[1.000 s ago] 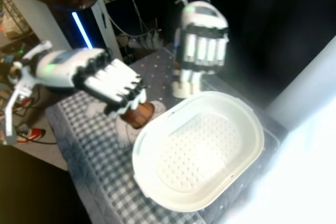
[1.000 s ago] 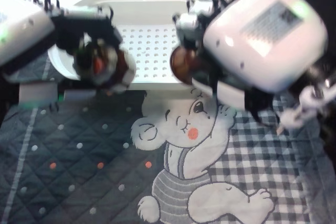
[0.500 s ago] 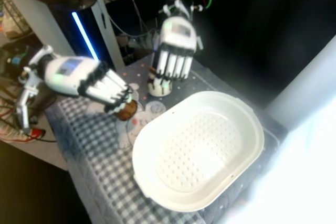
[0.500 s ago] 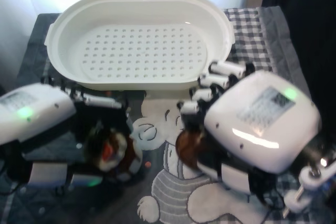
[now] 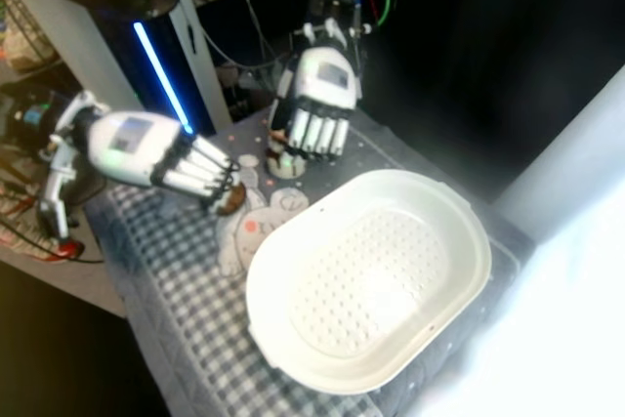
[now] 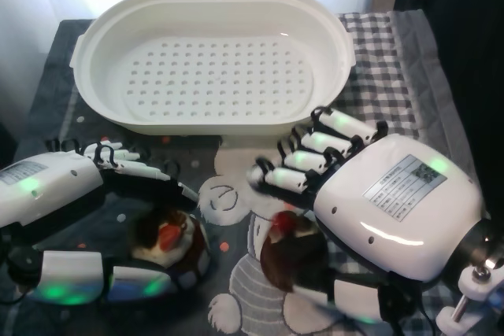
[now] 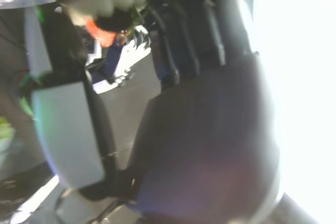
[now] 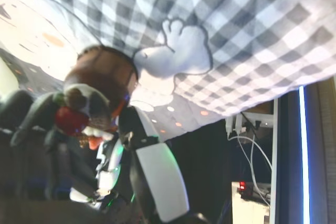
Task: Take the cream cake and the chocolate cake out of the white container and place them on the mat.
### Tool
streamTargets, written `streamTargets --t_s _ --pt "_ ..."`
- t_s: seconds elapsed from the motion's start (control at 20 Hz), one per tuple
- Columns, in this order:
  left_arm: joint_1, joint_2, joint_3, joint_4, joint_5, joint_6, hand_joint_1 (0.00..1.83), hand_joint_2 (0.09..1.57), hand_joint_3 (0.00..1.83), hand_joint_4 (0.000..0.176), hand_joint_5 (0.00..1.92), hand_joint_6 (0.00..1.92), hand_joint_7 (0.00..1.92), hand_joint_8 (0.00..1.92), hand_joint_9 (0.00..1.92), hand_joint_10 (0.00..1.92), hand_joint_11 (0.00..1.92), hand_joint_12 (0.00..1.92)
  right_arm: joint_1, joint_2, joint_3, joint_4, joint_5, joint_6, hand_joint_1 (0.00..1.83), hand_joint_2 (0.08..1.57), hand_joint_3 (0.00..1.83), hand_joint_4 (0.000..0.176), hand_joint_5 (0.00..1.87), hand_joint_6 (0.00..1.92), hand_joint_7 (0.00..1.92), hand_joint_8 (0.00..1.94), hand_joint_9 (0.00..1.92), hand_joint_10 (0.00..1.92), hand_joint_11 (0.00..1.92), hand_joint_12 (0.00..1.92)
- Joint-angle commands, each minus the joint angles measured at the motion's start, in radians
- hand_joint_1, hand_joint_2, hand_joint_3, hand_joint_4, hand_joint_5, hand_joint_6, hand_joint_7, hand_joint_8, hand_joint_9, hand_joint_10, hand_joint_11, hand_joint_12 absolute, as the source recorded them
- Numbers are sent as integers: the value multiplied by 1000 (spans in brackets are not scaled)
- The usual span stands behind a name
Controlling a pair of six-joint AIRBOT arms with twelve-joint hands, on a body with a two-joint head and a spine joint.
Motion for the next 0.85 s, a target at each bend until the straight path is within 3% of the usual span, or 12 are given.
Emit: streamTargets --t_s 0.0,0.05,0.15,0.3,0.4,0.5,0.55,0.6,0.65,0.7,0.75,0.8 --pt "-1 9 -5 8 -131 -7 541 910 0 36 516 43 459 133 146 969 0 1615 7 5 0 -33 126 1 846 915 0 0 306 21 306 74 179 425 0 1267" --pt "7 16 -8 0 -155 -7 526 875 0 36 503 23 471 86 185 852 0 1551 5 7 0 -25 147 1 858 908 0 0 309 15 298 53 155 387 0 1209" --pt "35 35 -21 -28 -228 -7 431 916 5 22 510 15 551 76 272 775 76 1451 1 11 -1 -16 207 1 662 955 6 0 337 15 361 40 267 330 0 1389" --pt "58 64 -24 -66 -385 -7 269 1155 10 0 652 54 744 148 477 822 260 1313 1 40 1 -15 334 1 310 1173 30 0 455 125 518 92 320 596 0 1586" --pt "41 80 -15 -70 -491 -7 328 1255 2 0 796 100 828 334 646 828 455 1232 1 60 15 -11 452 1 56 1291 25 0 373 621 626 311 419 863 150 1598" --pt "17 86 0 -71 -582 -7 438 1312 1 0 939 106 950 346 858 695 621 1183 1 60 34 -5 528 1 124 1334 15 0 440 883 720 646 584 984 372 1515" --pt "-8 88 13 -50 -633 -6 799 1259 0 117 779 1087 999 250 930 592 695 1170 1 68 55 -2 591 1 244 1349 13 0 295 1020 639 686 573 933 401 1431" --pt "-32 88 22 -27 -650 -6 890 1257 0 114 731 1317 1039 183 983 544 759 1129 2 77 67 -2 625 1 315 1373 14 0 170 1107 552 780 541 981 392 1477" --pt "-86 81 37 21 -657 -4 1123 1197 12 8 760 1237 945 972 1036 477 852 1022 3 86 80 -3 690 1 239 1378 11 0 33 1145 437 920 474 1090 347 1618" --pt "-148 68 48 62 -651 12 994 1239 14 10 735 1342 887 827 1001 680 875 937 4 100 86 -2 751 1 62 1407 18 0 6 922 336 888 405 1068 318 1612" --pt "-200 53 58 106 -641 28 1133 1216 3 0 726 1300 893 1146 956 825 884 924 4 117 89 0 778 0 12 1427 14 0 0 773 327 779 397 1006 294 1581" --pt "-246 39 68 150 -630 34 1166 1197 3 0 760 1268 897 1168 929 902 882 933 6 131 98 0 778 0 2 1377 0 0 70 601 416 730 443 1028 149 1564"
